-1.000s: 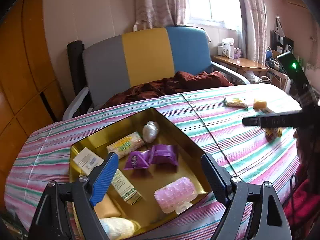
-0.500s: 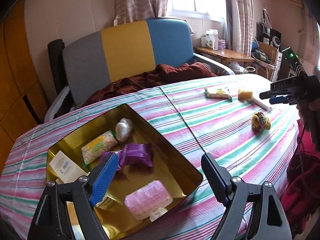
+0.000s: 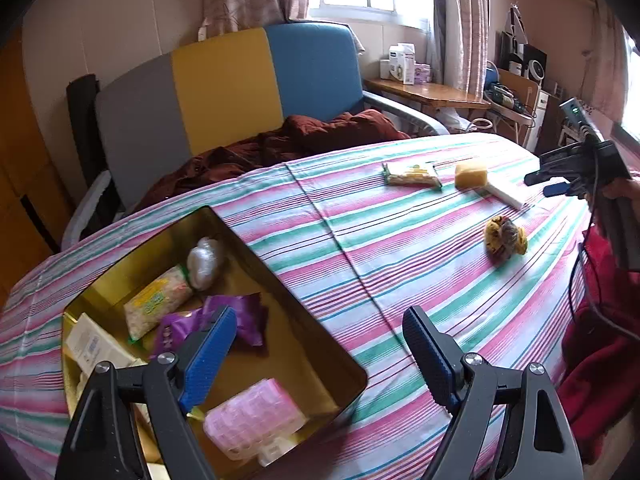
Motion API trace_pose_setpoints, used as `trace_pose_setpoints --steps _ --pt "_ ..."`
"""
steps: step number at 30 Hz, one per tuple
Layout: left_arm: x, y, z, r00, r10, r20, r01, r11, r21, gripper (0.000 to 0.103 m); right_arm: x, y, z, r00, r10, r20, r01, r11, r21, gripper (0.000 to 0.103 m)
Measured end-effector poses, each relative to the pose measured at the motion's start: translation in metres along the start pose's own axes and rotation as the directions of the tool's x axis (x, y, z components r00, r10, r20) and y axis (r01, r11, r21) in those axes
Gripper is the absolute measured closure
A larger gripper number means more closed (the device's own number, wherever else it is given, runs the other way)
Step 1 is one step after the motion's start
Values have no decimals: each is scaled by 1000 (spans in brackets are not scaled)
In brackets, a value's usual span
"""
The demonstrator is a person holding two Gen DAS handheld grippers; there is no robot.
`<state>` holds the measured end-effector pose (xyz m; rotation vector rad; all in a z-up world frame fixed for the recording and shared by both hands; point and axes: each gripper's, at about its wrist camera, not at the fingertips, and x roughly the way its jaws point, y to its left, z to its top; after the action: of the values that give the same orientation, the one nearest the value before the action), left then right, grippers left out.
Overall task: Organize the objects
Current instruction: 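Grasp the yellow sponge with right gripper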
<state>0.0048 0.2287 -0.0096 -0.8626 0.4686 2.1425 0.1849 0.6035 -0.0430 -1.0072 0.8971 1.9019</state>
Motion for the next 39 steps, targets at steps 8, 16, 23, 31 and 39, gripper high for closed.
trace_pose_setpoints --steps 8,16,23,31,39 --pt "12 -14 14 999 -41 -18 41 999 13 17 17 29 23 1000 5 15 -3 989 -146 54" --pt "26 -15 29 997 -66 -44 66 998 -7 17 52 76 48 992 -110 55 123 869 -478 48" --pt "44 -12 42 993 -84 -78 81 996 -37 17 96 105 48 970 -242 26 189 680 -708 35" --pt "57 -18 64 993 -93 -66 93 996 -9 17 99 94 58 973 -223 57 202 705 -680 49" --pt "84 -35 95 986 -147 -81 147 989 -9 16 66 92 35 999 6 37 17 801 -598 52"
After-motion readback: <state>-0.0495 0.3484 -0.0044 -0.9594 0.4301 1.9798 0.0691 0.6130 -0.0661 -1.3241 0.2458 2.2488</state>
